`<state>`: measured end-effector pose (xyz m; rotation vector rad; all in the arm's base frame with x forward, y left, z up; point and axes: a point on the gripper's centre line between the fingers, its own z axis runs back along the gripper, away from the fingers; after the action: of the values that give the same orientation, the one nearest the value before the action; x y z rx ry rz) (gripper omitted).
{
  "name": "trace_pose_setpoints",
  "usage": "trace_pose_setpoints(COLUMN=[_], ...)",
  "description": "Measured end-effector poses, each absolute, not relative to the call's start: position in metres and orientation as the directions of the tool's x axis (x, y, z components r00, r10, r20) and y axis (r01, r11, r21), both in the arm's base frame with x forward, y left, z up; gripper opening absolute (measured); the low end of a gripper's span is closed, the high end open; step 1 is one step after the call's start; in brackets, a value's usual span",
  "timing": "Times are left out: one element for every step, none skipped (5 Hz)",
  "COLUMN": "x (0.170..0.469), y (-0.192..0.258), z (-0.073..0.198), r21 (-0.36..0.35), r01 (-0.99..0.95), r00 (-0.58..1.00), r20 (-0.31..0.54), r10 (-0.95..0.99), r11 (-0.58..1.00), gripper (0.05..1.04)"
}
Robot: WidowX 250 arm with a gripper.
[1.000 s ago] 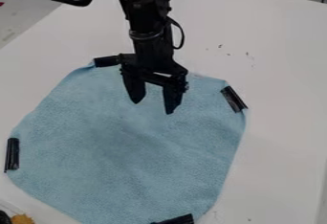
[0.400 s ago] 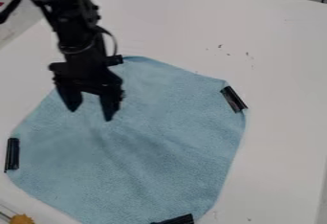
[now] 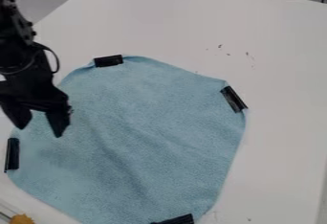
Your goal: Fold the cloth from bottom left to top right
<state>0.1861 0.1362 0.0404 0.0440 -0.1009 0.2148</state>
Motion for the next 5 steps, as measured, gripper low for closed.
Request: trace_pose_setpoints(x=[0.164,0.153,0.147,0.143,0.15], y=[0.149,0.159,0.165,0.167,0.178], z=[0.044,0.042,0.024,0.004,0.002], r21=[0.058,0.061,0.038,-0.004,0.0], r01=[-0.26,-0.299,-0.304,-0.303,-0.303], r00=[0.964,0.953,0.952,0.953,0.952], r20=[0.076,0.079,0.057,0.019,0.041], r10=[0.255,0.294,0.302,0.303,0.303], r11=[0.964,0.952,0.952,0.953,0.953], gripper=[1.001,1.001,1.001,1.001,0.968])
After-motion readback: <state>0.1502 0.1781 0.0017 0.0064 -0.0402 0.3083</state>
